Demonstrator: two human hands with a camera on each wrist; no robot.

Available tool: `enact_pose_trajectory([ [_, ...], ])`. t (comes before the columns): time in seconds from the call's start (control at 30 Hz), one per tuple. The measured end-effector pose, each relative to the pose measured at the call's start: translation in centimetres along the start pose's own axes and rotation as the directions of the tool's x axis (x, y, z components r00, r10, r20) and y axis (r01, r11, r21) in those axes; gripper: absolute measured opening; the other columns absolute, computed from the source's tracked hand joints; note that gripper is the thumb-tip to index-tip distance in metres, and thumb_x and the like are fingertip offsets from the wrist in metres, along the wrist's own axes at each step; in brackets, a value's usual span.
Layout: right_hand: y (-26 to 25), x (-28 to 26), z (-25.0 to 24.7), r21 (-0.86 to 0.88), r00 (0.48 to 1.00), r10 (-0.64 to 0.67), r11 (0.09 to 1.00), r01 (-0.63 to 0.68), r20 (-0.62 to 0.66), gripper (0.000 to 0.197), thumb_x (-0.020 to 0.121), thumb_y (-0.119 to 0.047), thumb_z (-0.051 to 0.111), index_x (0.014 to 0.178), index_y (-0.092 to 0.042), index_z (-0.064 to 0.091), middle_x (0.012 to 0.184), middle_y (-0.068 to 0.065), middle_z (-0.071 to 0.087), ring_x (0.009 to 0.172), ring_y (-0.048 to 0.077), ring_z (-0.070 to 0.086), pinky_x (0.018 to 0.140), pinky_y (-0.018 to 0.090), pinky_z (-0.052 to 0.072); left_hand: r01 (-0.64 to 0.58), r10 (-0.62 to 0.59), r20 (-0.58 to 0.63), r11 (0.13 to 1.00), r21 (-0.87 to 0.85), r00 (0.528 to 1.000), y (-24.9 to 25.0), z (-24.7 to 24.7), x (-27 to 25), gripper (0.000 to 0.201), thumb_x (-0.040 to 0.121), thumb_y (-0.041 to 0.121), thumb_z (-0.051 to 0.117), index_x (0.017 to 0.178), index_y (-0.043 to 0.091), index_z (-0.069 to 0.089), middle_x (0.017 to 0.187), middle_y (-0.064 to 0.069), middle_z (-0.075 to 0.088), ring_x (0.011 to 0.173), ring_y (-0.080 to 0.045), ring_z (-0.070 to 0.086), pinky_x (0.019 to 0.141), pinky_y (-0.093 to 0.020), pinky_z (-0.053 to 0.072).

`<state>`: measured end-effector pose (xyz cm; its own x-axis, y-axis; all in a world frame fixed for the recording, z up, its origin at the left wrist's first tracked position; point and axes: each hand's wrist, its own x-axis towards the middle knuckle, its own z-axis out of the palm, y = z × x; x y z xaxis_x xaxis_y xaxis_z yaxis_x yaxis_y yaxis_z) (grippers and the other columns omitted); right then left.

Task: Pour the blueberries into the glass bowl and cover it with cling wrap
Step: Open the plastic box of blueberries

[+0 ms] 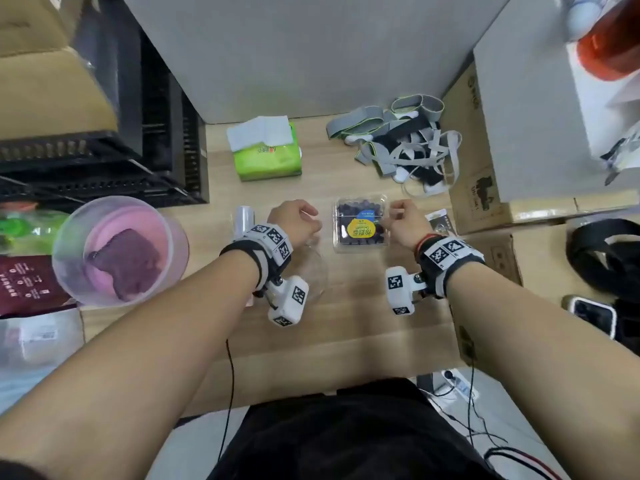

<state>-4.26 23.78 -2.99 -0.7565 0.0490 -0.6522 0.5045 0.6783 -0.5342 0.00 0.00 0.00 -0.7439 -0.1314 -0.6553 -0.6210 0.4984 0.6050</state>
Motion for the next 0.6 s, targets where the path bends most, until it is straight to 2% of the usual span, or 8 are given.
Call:
enact_pose_trajectory([
  [0.1,-0.4,1.4,-0.7,-0.053,1.000,0.015,0.999,-0.015,0.002,0.057,0.088,-0.028,0.068,0.136,-0.015,0.039,0.123,0.007,0.059,0.110,0.028,0.060,0.101,0.045,0.048,0.058,-0.058,-0.002,0.998,-0.034,0.998,1.0,1.0,1.4,0.031,0.077,0.024,0.069,0.107,0.026,0.068,0.083,0.010,0.070,0.091,-0.018,0.069,0.088,-0.029,0.055],
  [0.2,0.2,2.4,-0.9,-0.022,0.998,0.036,0.999,-0.035,0.045,0.053,0.090,-0.022,0.066,0.136,-0.015,0.040,0.120,0.005,0.060,0.105,0.023,0.060,0.096,0.037,0.049,0.071,-0.069,0.031,0.994,-0.081,0.997,1.7,2.7,2.8,0.047,0.065,0.030,0.069,0.111,0.027,0.065,0.098,-0.001,0.073,0.098,-0.023,0.070,0.091,-0.041,0.057],
  [0.27,0.6,3.0,-1.0,-0.042,0.998,0.027,0.999,-0.025,0.054,0.046,0.090,-0.020,0.066,0.131,-0.015,0.046,0.116,0.004,0.063,0.104,0.021,0.060,0.093,0.034,0.048,0.045,-0.045,0.046,0.999,-0.001,0.998,2.2,3.5,3.7,0.057,0.072,0.029,0.074,0.126,0.024,0.058,0.108,0.000,0.069,0.101,-0.022,0.066,0.094,-0.036,0.054],
  [0.33,1.3,3.3,-0.9,-0.062,0.998,0.025,0.998,-0.021,0.064,0.040,0.089,-0.020,0.068,0.125,-0.015,0.051,0.113,0.006,0.066,0.105,0.023,0.062,0.097,0.039,0.050,0.020,-0.024,0.050,0.996,0.085,0.998,2.4,4.2,4.5,0.066,0.080,0.028,0.076,0.139,0.021,0.048,0.119,-0.001,0.065,0.106,-0.023,0.063,0.093,-0.029,0.049],
  [0.43,1.8,3.2,-0.7,-0.102,0.998,0.026,0.995,-0.021,0.049,0.048,0.087,-0.023,0.070,0.129,-0.017,0.046,0.112,0.007,0.066,0.104,0.024,0.062,0.094,0.037,0.050,0.014,-0.025,0.097,0.993,0.116,0.995,2.4,5.0,5.3,0.080,0.080,0.026,0.080,0.147,0.019,0.037,0.130,-0.004,0.061,0.108,-0.022,0.060,0.086,-0.024,0.042],
  [0.5,1.5,2.9,-0.6,-0.129,0.998,-0.062,0.990,0.061,-0.010,0.059,0.085,-0.020,0.073,0.133,-0.021,0.038,0.111,0.007,0.064,0.099,0.024,0.062,0.086,0.036,0.051,0.011,-0.028,0.114,0.990,0.142,0.993,2.4,5.3,5.3,0.083,0.080,0.022,0.081,0.148,0.019,0.033,0.131,-0.006,0.060,0.099,-0.020,0.058,0.082,-0.025,0.042],
  [0.53,1.2,2.8,-0.6,-0.155,0.990,-0.132,0.980,0.124,-0.041,0.060,0.083,-0.016,0.074,0.130,-0.023,0.039,0.112,0.006,0.062,0.097,0.023,0.062,0.084,0.037,0.052,0.003,-0.019,0.106,0.989,0.150,0.994,2.3,5.4,5.2,0.083,0.080,0.019,0.080,0.148,0.020,0.032,0.130,-0.007,0.060,0.097,-0.020,0.058,0.081,-0.026,0.042],
  [0.6,0.8,2.8,-0.3,-0.266,0.961,-0.270,0.932,0.246,-0.059,0.043,0.081,-0.012,0.074,0.117,-0.023,0.051,0.116,0.002,0.053,0.097,0.019,0.058,0.088,0.035,0.052,0.004,-0.016,0.074,0.987,0.163,0.997,1.9,5.6,5.3,0.080,0.080,0.013,0.078,0.147,0.024,0.034,0.122,-0.010,0.064,0.100,-0.026,0.063,0.080,-0.027,0.045],
])
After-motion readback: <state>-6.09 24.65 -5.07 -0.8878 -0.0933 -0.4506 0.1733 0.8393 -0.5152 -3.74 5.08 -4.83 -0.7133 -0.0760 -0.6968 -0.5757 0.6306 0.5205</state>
